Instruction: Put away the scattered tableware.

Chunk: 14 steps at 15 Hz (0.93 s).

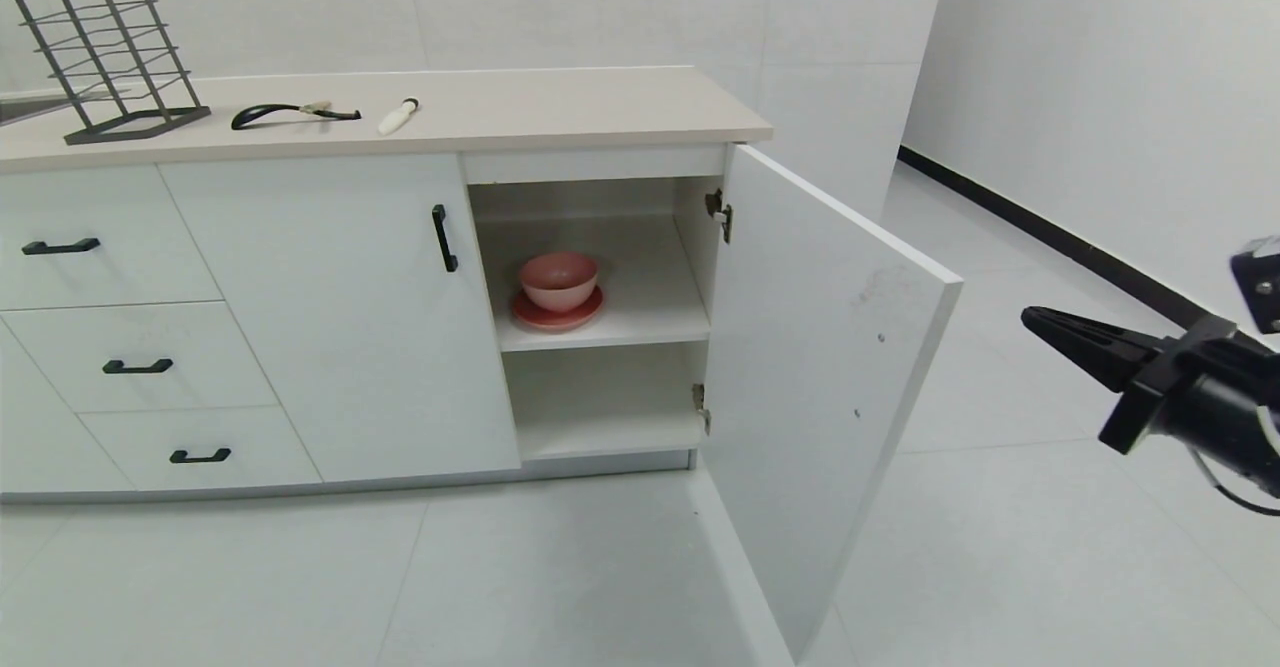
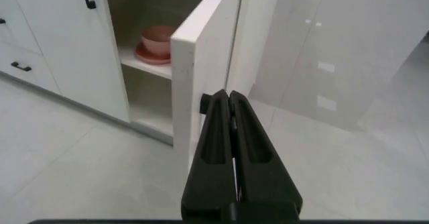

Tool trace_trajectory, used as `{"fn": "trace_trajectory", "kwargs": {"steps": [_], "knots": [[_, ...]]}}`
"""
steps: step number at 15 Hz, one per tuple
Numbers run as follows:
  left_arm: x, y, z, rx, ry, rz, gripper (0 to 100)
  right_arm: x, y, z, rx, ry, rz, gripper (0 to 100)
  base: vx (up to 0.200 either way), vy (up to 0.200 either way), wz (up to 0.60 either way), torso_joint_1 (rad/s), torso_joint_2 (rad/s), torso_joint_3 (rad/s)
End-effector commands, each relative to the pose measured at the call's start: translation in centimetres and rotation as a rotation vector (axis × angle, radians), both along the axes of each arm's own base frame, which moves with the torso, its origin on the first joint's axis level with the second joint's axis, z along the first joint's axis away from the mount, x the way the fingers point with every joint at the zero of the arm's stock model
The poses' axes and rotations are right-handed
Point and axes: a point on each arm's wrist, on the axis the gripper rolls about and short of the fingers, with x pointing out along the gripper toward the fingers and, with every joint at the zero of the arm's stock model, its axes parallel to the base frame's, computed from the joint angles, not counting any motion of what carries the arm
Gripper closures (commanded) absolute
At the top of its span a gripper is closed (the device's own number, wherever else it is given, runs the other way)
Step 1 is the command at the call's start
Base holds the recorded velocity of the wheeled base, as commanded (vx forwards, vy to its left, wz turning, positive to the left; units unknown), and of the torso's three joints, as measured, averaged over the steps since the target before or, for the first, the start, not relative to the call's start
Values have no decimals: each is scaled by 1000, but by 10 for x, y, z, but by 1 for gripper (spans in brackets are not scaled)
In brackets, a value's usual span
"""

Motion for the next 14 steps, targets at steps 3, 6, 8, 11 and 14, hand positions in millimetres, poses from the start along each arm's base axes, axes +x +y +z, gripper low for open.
{"fn": "trace_trajectory", "kwargs": {"steps": [3, 6, 8, 11, 14], "knots": [[0, 0, 0, 0, -1, -1, 0, 71, 0, -33, -18, -15, 66, 100, 0, 0, 0, 0, 0, 0], [0, 0, 0, -3, -1, -1, 0, 95, -9, -51, -16, -55, 126, 100, 0, 0, 0, 0, 0, 0], [0, 0, 0, -3, -1, -1, 0, 105, -19, -59, -17, -50, 141, 100, 0, 0, 0, 0, 0, 0], [0, 0, 0, -3, -1, -1, 0, 115, -30, -56, -22, -82, 164, 100, 0, 0, 0, 0, 0, 0], [0, 0, 0, -3, -1, -1, 0, 113, -28, -59, -66, -118, 284, 100, 0, 0, 0, 0, 0, 0]]}}
